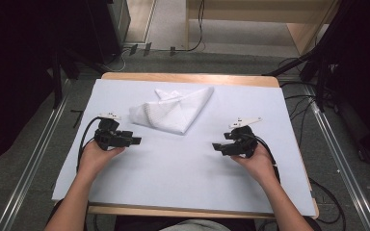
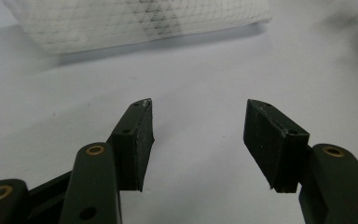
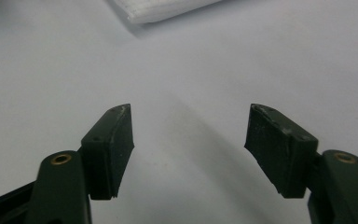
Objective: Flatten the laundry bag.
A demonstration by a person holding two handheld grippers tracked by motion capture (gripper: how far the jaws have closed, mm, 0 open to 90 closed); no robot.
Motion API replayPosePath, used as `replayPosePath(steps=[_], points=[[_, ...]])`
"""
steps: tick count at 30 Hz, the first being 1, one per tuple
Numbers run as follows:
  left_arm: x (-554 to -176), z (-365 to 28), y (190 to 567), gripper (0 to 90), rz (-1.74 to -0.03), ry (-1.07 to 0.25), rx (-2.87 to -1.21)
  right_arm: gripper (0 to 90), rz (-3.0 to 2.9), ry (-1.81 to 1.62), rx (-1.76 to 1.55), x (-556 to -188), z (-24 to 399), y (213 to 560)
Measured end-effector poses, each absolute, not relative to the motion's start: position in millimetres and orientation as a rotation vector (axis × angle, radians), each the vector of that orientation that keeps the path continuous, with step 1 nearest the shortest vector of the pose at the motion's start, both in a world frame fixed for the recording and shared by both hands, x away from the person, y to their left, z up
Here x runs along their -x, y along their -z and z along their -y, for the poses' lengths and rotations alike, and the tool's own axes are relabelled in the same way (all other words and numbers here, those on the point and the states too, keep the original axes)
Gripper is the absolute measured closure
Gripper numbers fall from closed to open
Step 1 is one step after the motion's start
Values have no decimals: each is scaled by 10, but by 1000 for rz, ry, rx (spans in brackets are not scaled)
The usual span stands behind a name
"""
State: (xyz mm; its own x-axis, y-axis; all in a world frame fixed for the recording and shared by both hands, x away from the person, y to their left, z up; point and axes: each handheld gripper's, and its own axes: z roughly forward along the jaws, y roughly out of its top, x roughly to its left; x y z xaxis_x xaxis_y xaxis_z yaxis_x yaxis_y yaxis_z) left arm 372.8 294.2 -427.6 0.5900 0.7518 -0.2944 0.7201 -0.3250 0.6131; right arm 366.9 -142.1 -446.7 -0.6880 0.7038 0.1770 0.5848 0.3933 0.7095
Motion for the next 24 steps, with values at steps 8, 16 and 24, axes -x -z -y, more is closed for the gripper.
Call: replayPosePath(steps=[8,16,24], points=[[-3762,-2901,4294,400,-1144,-70,-2121,379,-2487,-1167,-1169,-3650,1459,4461],[-3782,-2939,4307,386,-1152,-75,-2113,385,-2507,-1137,-1179,-3625,1472,4472],[-3830,-3046,4310,408,-1194,-90,-2090,395,-2516,-1144,-1187,-3631,1486,4480]])
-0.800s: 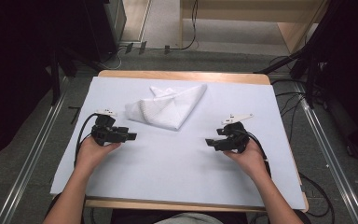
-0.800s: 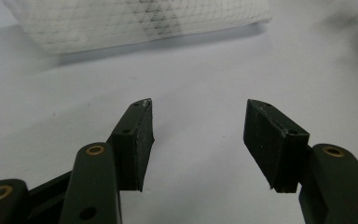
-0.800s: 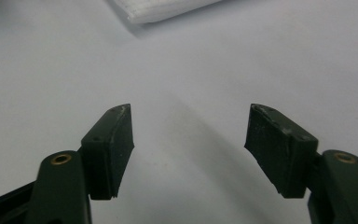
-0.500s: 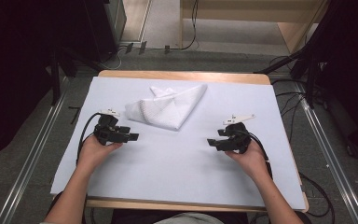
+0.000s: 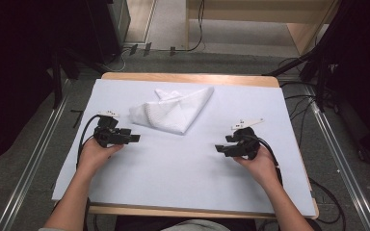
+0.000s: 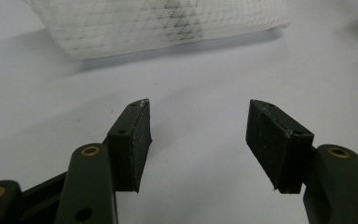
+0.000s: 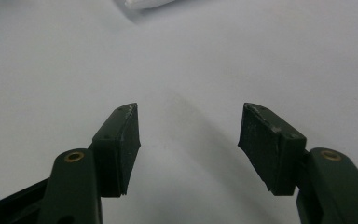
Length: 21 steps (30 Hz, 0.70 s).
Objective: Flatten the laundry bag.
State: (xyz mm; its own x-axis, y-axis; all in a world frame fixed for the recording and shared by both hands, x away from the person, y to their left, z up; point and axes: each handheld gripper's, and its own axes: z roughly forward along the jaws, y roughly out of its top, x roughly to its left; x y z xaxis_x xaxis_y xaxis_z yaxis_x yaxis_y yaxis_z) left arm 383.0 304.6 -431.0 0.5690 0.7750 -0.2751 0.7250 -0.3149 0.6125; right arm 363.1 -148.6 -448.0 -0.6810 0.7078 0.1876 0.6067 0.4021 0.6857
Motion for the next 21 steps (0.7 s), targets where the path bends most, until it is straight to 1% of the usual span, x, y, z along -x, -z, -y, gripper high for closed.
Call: replayPosePath(steps=[4,6,11,14,15,18,21], points=[[-3824,-3096,4306,401,-1204,-115,-2090,398,-2519,-1142,-1187,-3629,1487,4479],[-3838,-3120,4310,381,-1212,-116,-2077,399,-2520,-1144,-1181,-3626,1487,4478],[-3948,-3179,4293,372,-1224,-100,-2072,399,-2529,-1133,-1187,-3624,1469,4484],[-4017,-3225,4211,361,-1219,-131,-2084,399,-2528,-1138,-1187,-3617,1465,4474],[-4109,-3238,4164,354,-1227,-142,-2071,399,-2526,-1140,-1182,-3615,1462,4471],[-4209,-3229,4145,339,-1228,-149,-2058,399,-2526,-1139,-1178,-3622,1465,4470],[-4409,-3209,4176,326,-1268,-158,-2047,399,-2528,-1148,-1177,-3634,1466,4470]])
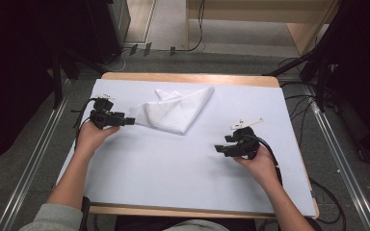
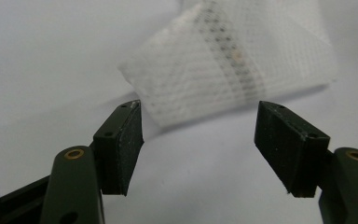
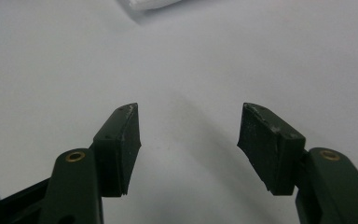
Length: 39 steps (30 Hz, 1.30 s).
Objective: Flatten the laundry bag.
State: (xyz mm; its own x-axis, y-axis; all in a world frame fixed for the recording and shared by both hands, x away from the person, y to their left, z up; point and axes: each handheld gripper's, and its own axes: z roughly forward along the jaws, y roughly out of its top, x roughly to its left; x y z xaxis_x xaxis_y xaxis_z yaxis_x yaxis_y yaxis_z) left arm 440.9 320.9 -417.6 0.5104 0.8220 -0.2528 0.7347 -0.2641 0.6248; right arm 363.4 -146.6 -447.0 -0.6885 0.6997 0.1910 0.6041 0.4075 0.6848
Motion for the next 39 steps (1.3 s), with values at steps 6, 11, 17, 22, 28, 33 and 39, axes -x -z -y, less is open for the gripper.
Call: replayPosePath(steps=[6,11,17,22,28,33,39], points=[[-4597,-3184,4317,305,-1319,-178,-2012,399,-2537,-1135,-1173,-3629,1455,4474],[-4643,-3110,4401,312,-1317,-157,-2033,398,-2538,-1132,-1167,-3624,1454,4473],[-4655,-3045,4467,393,-1306,-134,-2071,399,-2538,-1124,-1175,-3623,1455,4473],[-4653,-3014,4480,533,-1288,-147,-2093,399,-2533,-1125,-1167,-3630,1461,4480],[-4652,-2979,4486,845,-1278,-74,-2088,399,-2531,-1117,-1176,-3630,1469,4478],[-4613,-2942,4254,900,-1228,-81,-2033,402,-2519,-1126,-1176,-3637,1494,4467],[-4552,-2697,3982,900,-1126,-95,-2040,403,-2503,-1124,-1196,-3634,1517,4452]])
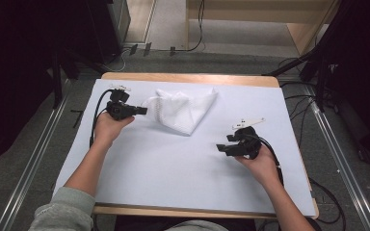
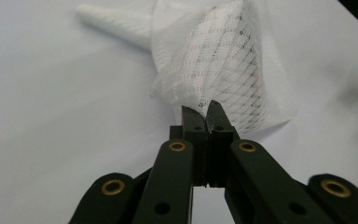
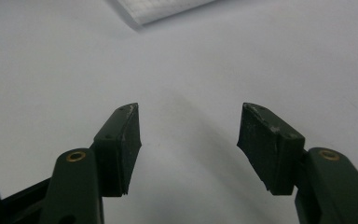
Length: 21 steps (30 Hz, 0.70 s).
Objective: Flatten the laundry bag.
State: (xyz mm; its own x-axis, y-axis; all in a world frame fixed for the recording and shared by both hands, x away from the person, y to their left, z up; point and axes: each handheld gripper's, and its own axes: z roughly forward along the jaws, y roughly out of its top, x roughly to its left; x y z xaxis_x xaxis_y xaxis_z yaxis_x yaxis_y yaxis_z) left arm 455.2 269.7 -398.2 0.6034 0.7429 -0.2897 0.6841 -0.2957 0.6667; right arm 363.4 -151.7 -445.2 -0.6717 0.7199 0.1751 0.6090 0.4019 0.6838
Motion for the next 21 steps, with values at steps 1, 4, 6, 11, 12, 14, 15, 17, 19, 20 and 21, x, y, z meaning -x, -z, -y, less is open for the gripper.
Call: replayPosePath(steps=[1,4,6,11,12,14,15,17,19,20,21], points=[[-4534,-2570,3900,900,-1086,-94,-2055,404,-2500,-1126,-1196,-3634,1524,4447],[-4526,-2445,3848,900,-1051,-80,-2058,405,-2491,-1129,-1196,-3635,1542,4439],[-4518,-2267,3807,900,-1013,-69,-2068,408,-2475,-1131,-1211,-3634,1584,4418],[-4526,-2054,3742,900,-984,-26,-2040,420,-2445,-1136,-1248,-3631,1673,4388],[-4519,-1985,3714,900,-965,-25,-2046,423,-2440,-1134,-1250,-3628,1683,4383],[-4505,-1775,3667,899,-920,-17,-2070,424,-2432,-1132,-1246,-3617,1688,4375],[-4507,-1708,3666,899,-908,-16,-2079,424,-2433,-1133,-1241,-3614,1683,4372],[-4506,-1642,3669,898,-903,-15,-2081,424,-2431,-1128,-1246,-3610,1674,4370],[-4512,-1517,3705,895,-886,2,-2094,424,-2430,-1123,-1239,-3596,1670,4350],[-4515,-1462,3733,893,-878,16,-2105,424,-2425,-1126,-1239,-3591,1682,4339],[-4513,-1407,3762,890,-872,32,-2107,425,-2418,-1125,-1236,-3587,1700,4330]])
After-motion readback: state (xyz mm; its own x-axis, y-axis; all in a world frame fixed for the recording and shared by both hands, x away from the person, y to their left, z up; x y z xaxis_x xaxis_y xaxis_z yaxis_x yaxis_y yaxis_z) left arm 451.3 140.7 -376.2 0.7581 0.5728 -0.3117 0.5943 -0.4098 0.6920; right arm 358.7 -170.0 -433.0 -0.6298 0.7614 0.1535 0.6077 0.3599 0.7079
